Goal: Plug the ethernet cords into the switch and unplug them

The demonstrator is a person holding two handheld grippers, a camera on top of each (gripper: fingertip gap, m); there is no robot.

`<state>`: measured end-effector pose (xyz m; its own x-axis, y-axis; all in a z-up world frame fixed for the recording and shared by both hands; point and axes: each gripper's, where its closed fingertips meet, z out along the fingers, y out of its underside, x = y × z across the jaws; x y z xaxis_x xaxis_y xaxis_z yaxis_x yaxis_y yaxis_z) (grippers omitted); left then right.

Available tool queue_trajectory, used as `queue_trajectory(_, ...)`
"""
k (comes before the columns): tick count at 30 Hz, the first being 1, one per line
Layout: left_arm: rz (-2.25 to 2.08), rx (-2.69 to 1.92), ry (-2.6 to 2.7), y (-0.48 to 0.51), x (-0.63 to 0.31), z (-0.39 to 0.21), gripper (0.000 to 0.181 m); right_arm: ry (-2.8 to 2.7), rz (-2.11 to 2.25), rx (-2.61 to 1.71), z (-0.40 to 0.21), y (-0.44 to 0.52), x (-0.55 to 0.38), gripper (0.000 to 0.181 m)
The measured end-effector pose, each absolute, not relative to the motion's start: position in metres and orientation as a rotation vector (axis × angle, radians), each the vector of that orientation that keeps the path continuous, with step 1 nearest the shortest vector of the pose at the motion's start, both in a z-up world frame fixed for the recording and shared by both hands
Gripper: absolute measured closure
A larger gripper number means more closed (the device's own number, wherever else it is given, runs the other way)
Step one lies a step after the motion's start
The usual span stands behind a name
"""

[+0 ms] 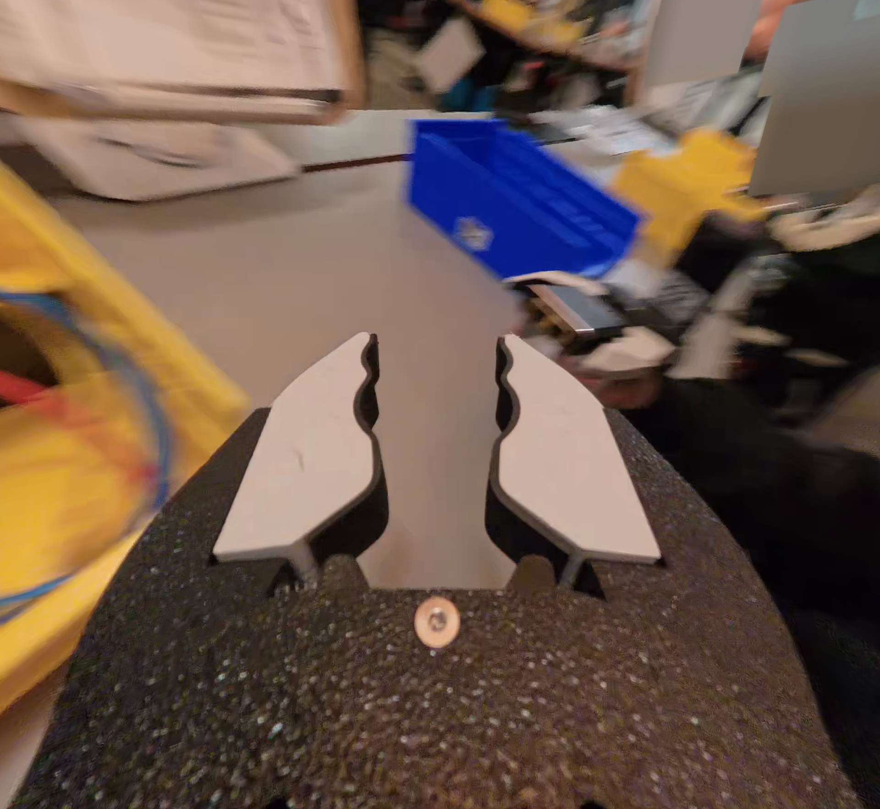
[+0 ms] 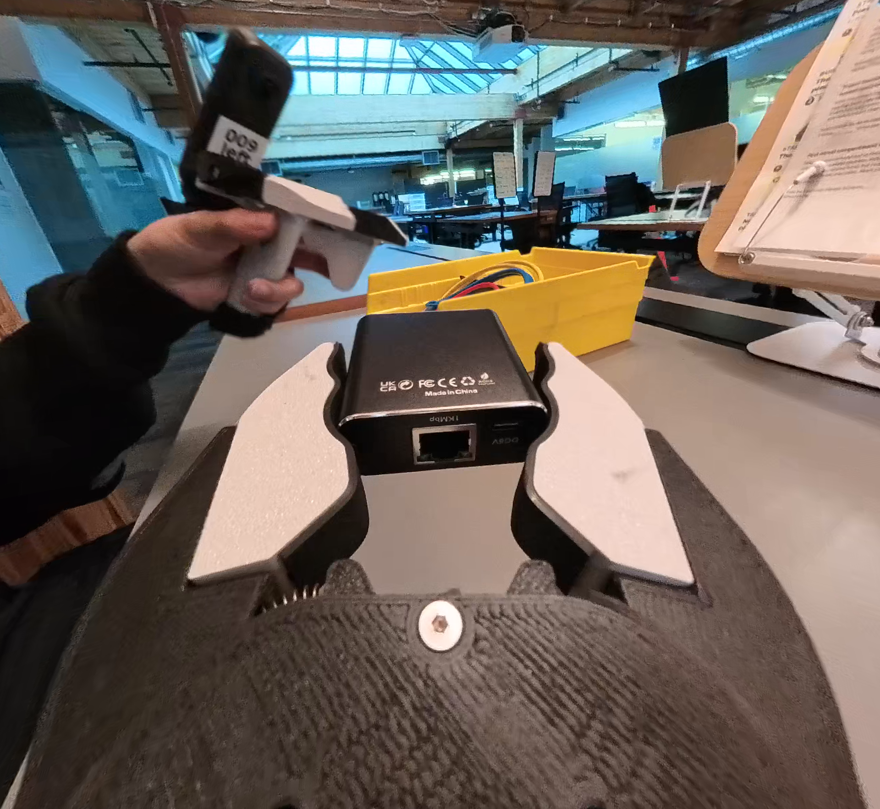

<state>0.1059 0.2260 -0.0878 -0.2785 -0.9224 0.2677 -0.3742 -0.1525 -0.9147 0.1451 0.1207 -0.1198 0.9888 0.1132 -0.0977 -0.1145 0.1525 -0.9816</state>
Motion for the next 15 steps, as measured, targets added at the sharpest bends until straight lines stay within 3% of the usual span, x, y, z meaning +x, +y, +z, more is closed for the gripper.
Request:
queue_trajectory(5,-0.799,-1.702,1.589,0.348,0.108,-0.118,0.137,-0.026,0.143,-1.464,-0.130,0.127,0.143,0.105)
queue_trajectory(10,-0.883,-2.048,1.608,0.364,0.139,-0.160,0.139,-0.011,0.150,-1.443,-0.128,0.125,0.145,0.105)
queue_trajectory(15,-0.784,-1.955,1.803,0.340,0.159,-0.179,0.141,0.003,0.189,-1.412,-0.124,0.118,0.145,0.105)
